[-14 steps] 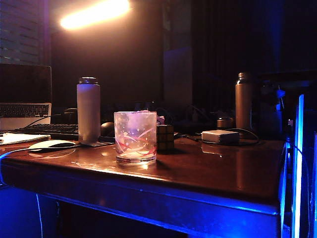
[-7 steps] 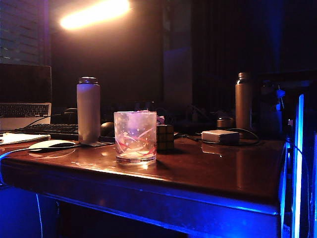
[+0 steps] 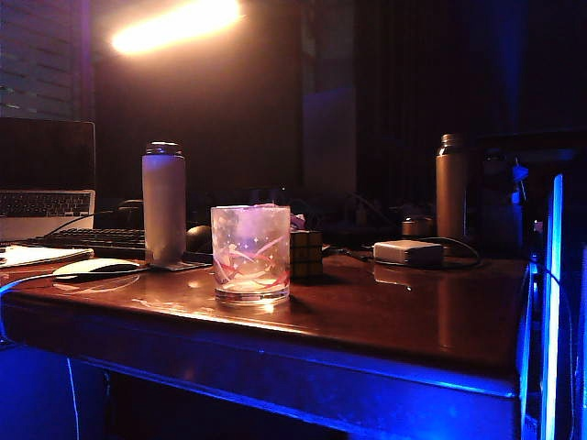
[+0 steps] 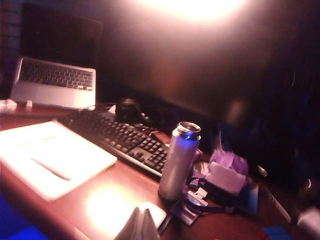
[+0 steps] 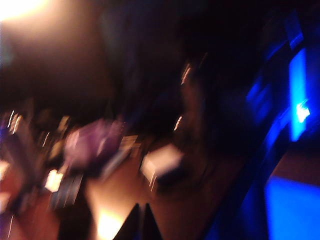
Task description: Stack the Rubik's Cube on top of the glass cup.
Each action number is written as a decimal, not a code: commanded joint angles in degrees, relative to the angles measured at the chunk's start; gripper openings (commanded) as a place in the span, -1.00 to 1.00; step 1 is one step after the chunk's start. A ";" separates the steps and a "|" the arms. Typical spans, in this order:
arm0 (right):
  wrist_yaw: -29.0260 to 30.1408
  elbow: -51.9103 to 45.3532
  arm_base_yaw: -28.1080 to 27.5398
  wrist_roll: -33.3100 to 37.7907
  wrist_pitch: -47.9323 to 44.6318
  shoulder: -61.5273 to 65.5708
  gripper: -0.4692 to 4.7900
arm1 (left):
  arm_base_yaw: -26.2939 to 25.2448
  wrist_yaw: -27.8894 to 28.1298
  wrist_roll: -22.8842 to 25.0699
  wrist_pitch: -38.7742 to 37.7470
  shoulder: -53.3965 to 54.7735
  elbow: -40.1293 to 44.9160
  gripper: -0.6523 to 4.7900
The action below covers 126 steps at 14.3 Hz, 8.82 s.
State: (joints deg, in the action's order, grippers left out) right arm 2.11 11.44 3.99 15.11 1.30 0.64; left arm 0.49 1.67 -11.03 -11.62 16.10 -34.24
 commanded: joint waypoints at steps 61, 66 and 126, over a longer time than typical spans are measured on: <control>12.72 83.10 23.23 -14.58 17.97 104.26 0.46 | 12.46 -26.58 28.22 -50.62 43.80 -53.46 -0.78; 22.32 83.06 23.69 -15.10 27.41 102.92 0.46 | 12.46 -28.57 28.68 -50.45 43.82 -53.44 -0.78; -5.25 44.22 30.67 -21.81 -1.64 50.77 -0.82 | 12.41 -3.80 7.02 -11.04 -12.57 15.89 -0.78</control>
State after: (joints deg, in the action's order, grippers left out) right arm -1.04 57.60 34.68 -6.55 1.61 53.54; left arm 12.91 -2.31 -3.77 -24.21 3.57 -18.85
